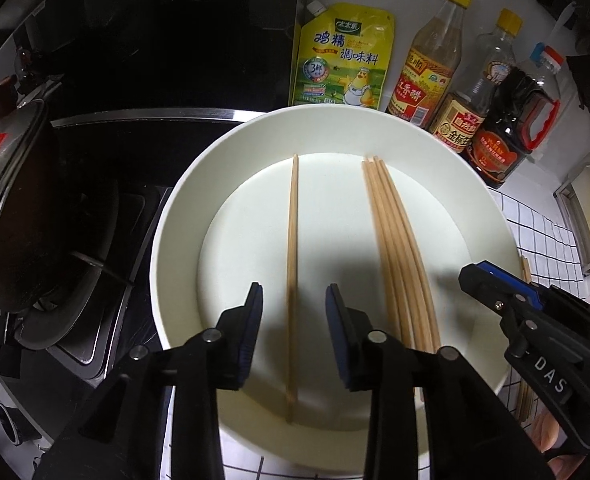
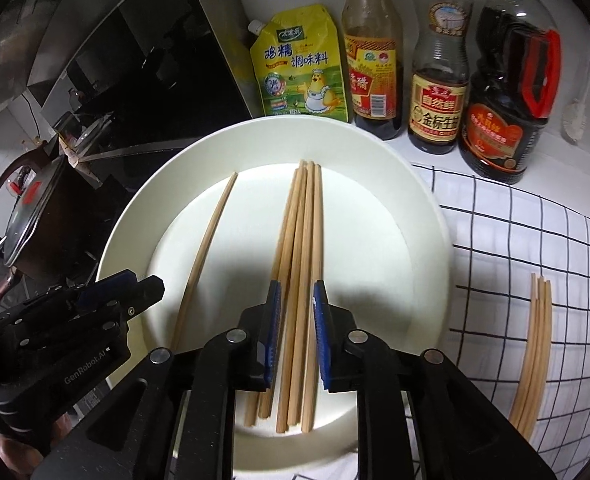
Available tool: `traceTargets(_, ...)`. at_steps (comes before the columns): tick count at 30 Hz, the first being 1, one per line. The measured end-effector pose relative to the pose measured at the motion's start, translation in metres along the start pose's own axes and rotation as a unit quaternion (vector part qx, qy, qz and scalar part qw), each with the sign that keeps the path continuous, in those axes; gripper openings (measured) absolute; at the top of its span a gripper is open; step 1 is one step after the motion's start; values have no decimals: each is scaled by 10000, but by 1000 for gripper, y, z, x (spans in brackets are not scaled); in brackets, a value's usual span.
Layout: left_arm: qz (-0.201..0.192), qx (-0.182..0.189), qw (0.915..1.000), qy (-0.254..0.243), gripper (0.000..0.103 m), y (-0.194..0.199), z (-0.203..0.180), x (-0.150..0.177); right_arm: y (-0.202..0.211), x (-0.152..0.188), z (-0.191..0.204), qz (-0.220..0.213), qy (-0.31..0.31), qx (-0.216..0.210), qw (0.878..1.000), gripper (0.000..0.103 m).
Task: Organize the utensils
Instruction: 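Lower the left tool's chopstick into the bowl and open while the right tool releases its own, then withdraw both open tools from the bowl back over the chopstick row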
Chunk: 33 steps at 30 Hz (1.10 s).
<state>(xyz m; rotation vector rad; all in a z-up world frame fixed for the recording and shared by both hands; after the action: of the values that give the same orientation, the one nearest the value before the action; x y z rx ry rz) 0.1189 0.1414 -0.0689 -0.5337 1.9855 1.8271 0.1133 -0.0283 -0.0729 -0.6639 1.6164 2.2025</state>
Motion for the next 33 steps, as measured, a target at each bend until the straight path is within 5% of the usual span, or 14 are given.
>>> traceTargets(7, -109, 7, 9999, -14, 37, 19, -11, 7, 27, 10, -7, -132, 3, 5, 9999, 17)
traceTargets(12, -202, 21, 9998, -17, 49, 32, -24, 15, 45, 19, -17, -184, -15, 32, 9998, 19)
traceTargets(33, -364, 200, 9990, -173, 55, 68, -88, 46, 109, 59, -81, -355, -209, 287, 9987, 24)
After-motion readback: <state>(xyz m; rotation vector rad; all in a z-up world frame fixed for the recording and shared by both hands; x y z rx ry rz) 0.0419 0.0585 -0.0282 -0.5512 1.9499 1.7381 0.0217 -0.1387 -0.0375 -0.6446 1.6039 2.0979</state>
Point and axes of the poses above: each gripper's, at about its wrist camera, not at the fingertips, and y roughly against the way its jaws point, z to its left, x to its underside, the point moved 1 cm from there along -y, roughly the way its jaws point, and after that the axes turned 2 degrees about -z, right-handed, at the moved point
